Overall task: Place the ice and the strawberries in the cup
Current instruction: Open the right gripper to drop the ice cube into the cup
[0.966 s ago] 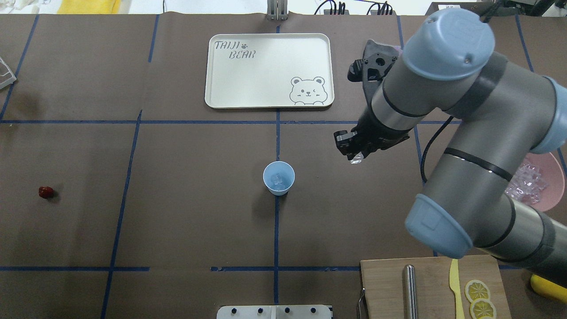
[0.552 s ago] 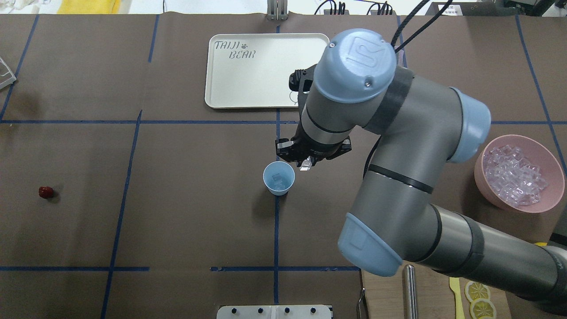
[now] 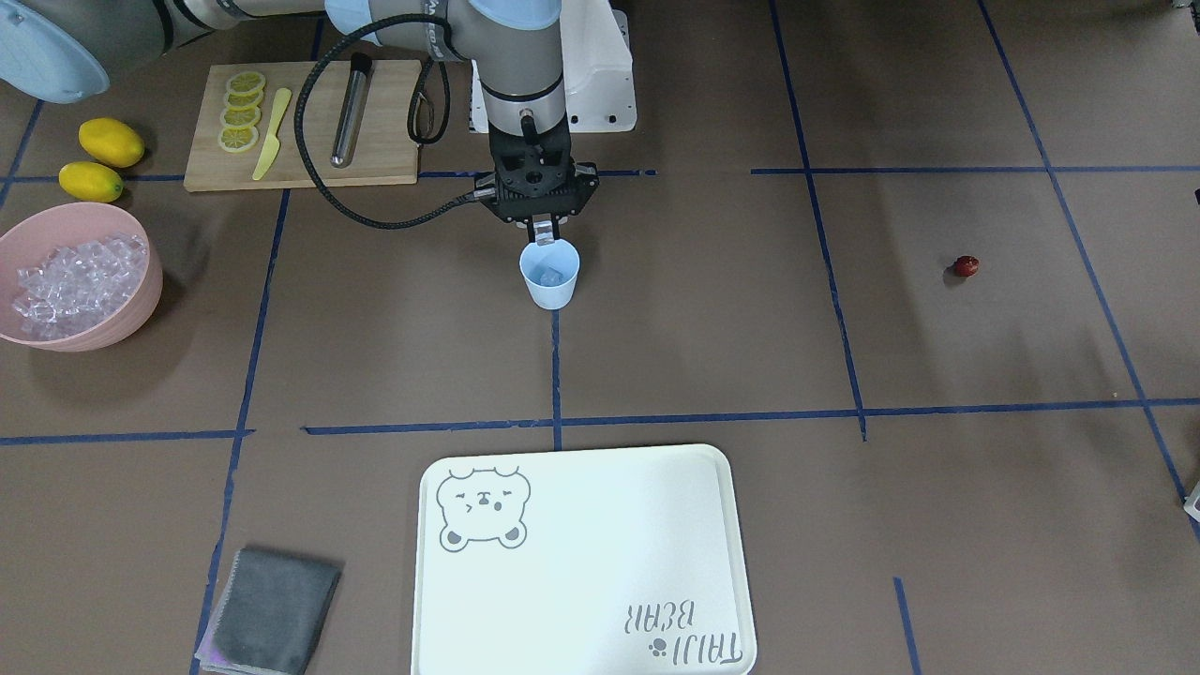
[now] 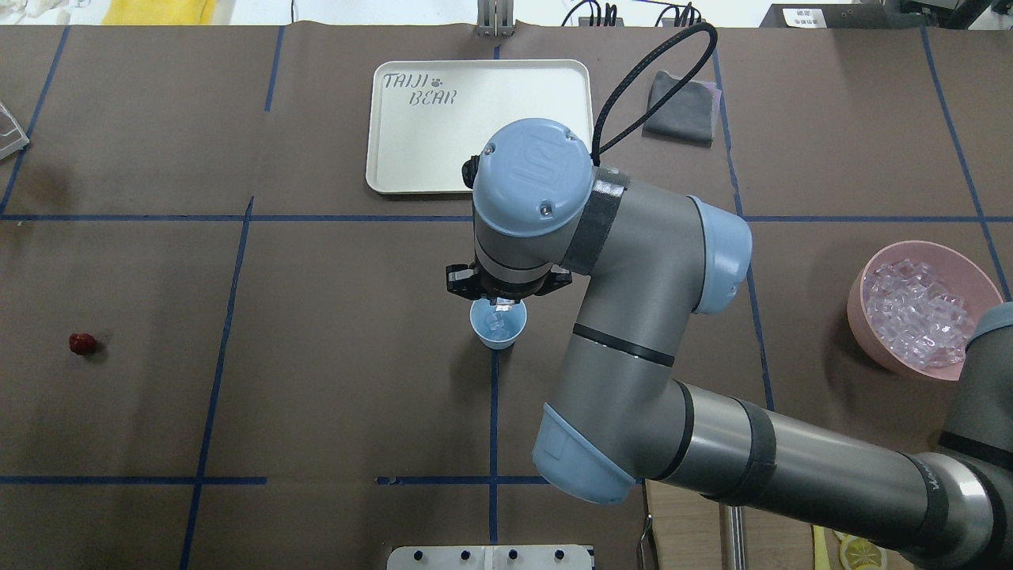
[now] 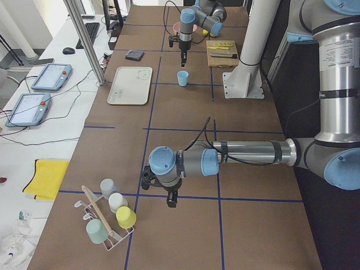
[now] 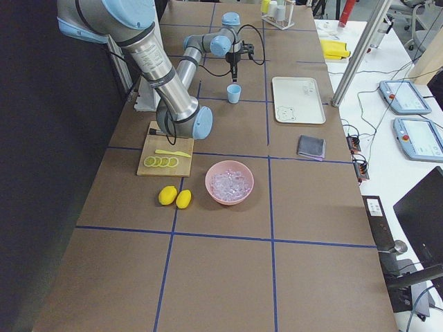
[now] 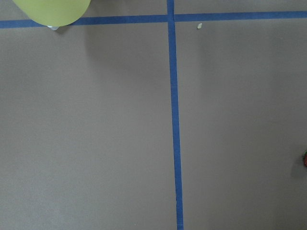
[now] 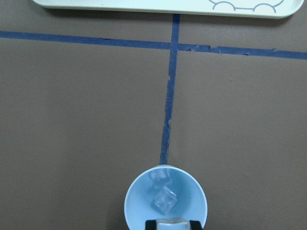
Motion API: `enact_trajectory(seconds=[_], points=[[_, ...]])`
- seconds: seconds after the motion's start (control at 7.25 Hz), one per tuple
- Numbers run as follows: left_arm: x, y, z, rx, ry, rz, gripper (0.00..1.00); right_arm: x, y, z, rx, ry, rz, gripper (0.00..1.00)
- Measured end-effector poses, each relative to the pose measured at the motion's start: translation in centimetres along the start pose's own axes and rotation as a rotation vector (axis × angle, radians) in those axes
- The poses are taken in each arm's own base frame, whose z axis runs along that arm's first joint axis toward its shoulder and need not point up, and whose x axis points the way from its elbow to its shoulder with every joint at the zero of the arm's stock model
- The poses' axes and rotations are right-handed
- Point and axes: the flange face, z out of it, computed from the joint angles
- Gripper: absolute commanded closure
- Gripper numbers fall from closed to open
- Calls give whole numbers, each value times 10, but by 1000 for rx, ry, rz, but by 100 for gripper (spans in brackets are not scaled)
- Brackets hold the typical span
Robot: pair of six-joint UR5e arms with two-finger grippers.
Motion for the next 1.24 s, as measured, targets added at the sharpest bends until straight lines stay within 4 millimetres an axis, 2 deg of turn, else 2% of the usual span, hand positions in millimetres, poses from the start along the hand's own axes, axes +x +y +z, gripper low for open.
enact_trajectory(seconds=[0.14,0.28,0.41,0.97,1.24], points=[[0,0,0,-1,0,-1,0,-2,3,9,-1,11,-4,100],[0,0,0,-1,0,-1,0,-3,4,15,-4,18,-6,86],[0,1,1,-1,0,0,0,-4,5,18,-6,22,-10,1],[0,1,1,-1,1,-1,0,-4,6,18,-8,21,-16,1],[2,-1,-1,4,0,4,0,0,-2,9,-2,11,-14,0]])
